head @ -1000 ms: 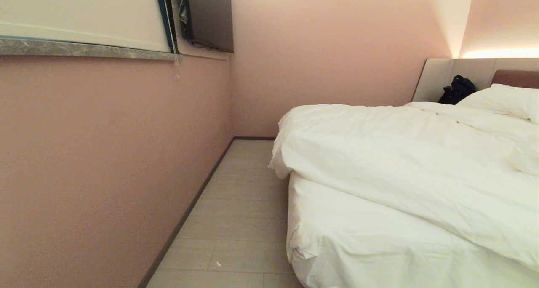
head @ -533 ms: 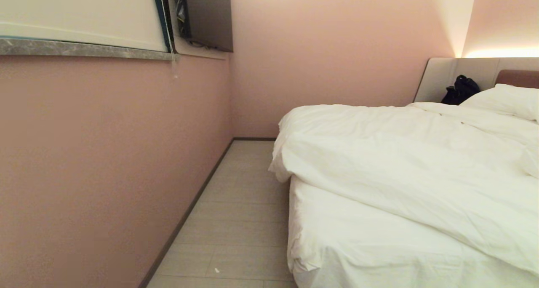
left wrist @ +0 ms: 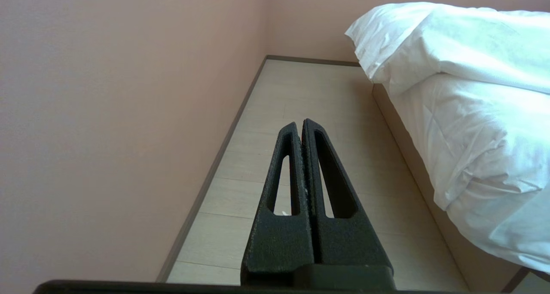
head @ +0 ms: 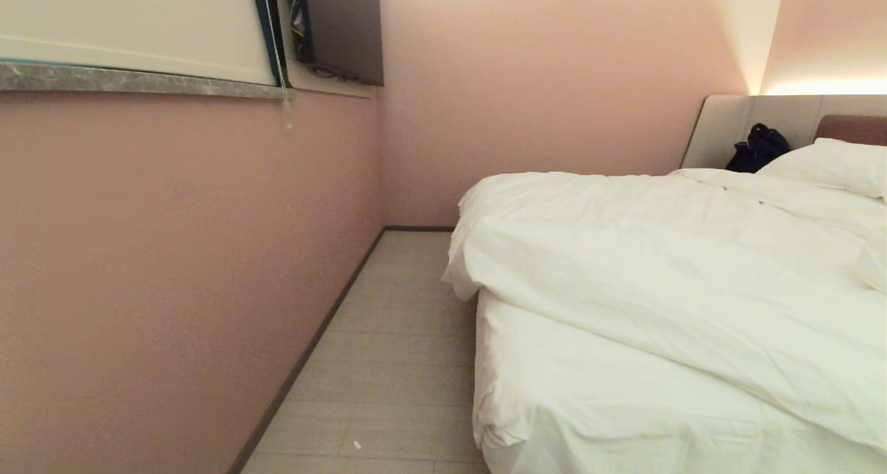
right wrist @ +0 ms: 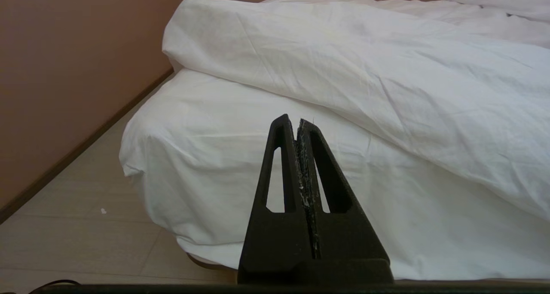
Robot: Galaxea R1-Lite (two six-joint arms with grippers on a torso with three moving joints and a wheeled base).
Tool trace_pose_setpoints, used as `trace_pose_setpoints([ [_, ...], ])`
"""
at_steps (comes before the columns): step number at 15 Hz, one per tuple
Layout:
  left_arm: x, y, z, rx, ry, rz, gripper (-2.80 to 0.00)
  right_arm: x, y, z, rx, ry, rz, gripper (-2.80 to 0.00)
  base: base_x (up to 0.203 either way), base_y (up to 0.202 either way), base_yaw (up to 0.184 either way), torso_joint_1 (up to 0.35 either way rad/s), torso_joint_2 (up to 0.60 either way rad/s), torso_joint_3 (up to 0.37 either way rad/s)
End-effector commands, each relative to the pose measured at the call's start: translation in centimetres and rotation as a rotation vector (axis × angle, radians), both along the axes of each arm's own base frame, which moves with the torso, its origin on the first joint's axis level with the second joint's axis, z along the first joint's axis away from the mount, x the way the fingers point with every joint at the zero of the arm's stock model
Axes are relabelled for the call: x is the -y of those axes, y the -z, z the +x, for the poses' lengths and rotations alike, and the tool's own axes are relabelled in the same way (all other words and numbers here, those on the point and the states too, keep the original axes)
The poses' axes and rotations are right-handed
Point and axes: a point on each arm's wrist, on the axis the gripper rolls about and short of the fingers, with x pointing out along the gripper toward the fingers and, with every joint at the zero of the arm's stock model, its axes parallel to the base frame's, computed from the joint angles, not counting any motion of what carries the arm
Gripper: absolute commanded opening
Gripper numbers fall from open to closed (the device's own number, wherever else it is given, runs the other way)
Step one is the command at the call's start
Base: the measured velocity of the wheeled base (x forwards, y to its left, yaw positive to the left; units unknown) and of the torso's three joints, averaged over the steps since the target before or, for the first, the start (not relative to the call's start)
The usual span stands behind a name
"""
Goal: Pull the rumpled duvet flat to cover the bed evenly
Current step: Hold the folded corner of the quilt
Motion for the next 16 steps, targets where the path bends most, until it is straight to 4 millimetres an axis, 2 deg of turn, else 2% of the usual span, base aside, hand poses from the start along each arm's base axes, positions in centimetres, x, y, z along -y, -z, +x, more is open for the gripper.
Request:
trace_pose_setpoints([
  [1, 0.00, 0.00, 0.00, 0.000, 0.000, -0.002, -2.80, 0.00, 0.00, 0.01, -0.001, 0.000, 0.000, -2.80, 0.000, 0.000, 0.000, 0.000, 0.00, 0.000],
  [16, 0.00, 0.00, 0.00, 0.000, 0.000, 0.000, -2.80, 0.00, 0.00, 0.01, -0.001, -0.001, 0.000, -2.80, 0.000, 0.000, 0.000, 0.000, 0.00, 0.000],
])
